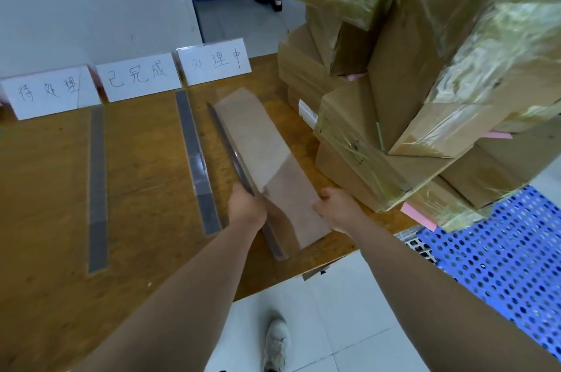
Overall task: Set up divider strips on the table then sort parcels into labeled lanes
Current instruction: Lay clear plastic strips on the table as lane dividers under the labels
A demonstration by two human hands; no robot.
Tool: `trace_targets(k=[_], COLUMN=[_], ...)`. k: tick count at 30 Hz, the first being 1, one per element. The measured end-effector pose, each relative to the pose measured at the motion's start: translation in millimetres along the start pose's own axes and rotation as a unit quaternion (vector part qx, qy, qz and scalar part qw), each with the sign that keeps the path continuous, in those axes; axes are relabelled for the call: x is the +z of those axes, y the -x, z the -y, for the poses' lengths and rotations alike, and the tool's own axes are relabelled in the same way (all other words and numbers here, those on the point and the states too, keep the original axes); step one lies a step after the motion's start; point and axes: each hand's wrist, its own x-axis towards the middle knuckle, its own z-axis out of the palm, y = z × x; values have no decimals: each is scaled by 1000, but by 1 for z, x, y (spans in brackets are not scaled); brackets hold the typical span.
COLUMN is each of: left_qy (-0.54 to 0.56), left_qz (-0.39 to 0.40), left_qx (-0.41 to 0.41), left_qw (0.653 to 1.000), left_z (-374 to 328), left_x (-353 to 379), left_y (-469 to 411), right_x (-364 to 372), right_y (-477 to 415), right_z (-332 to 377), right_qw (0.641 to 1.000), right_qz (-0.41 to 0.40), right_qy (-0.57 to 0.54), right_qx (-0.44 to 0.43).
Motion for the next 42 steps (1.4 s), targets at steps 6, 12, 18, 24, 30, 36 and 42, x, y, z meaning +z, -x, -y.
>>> trace_targets(k=[6, 12, 18, 24, 30, 36, 42], left_qy=[16, -129, -58, -208, -189, -135, -112], left_qz=[41, 73, -30, -153, -102, -87, -77], left_qx=[3, 137, 227, 223, 168, 153, 152], left_qw=[999, 979, 972, 940, 962, 975, 979], left_z=[-11, -42, -63, -56, -37, -34, -33], left_x=[-10, -34, -68, -95, -104, -105, -105], left_y=[9, 22, 14, -7, -19, -20, -25], right_x=[-13, -29, -25, -16, -11, -15, -17], right_y=[11, 21, 31, 28, 14, -3, -9], right_z=[15, 38, 51, 60, 63, 64, 74], right_qw=[994, 986, 975, 969, 980, 976, 972], right_qz=[-54, -114, -201, -233, -198, -209, -187], right_qy=[-92, -94, 15, 40, 30, 64, 125], right_qx=[-22, -73, -95, -67, -23, -21, -65])
